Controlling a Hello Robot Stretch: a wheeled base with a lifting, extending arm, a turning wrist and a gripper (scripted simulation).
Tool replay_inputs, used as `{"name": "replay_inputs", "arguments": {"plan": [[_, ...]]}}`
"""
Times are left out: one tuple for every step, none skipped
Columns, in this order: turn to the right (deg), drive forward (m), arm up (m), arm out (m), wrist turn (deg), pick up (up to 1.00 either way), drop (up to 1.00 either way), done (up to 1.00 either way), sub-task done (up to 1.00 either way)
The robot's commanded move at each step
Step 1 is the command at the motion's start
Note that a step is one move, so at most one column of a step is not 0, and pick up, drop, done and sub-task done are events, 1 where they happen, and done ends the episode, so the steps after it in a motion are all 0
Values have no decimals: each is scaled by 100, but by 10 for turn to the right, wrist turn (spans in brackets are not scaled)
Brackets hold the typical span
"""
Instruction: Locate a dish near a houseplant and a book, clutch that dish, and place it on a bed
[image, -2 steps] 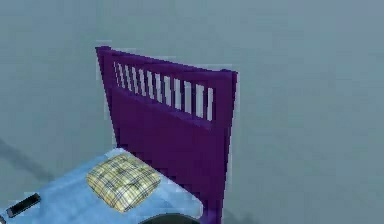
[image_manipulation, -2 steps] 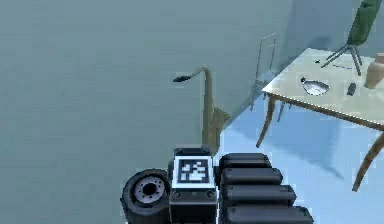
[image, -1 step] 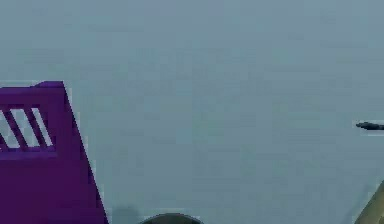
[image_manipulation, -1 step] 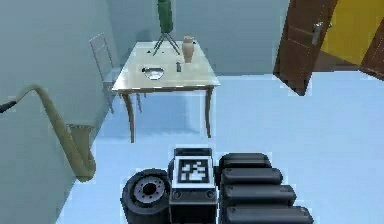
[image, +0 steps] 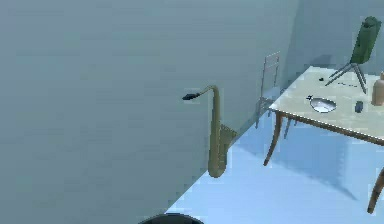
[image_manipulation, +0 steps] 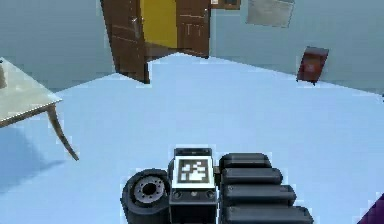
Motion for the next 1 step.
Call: {"name": "replay_inputs", "arguments": {"plan": [[210,0,0,0,0,0,0,0,0]]}}
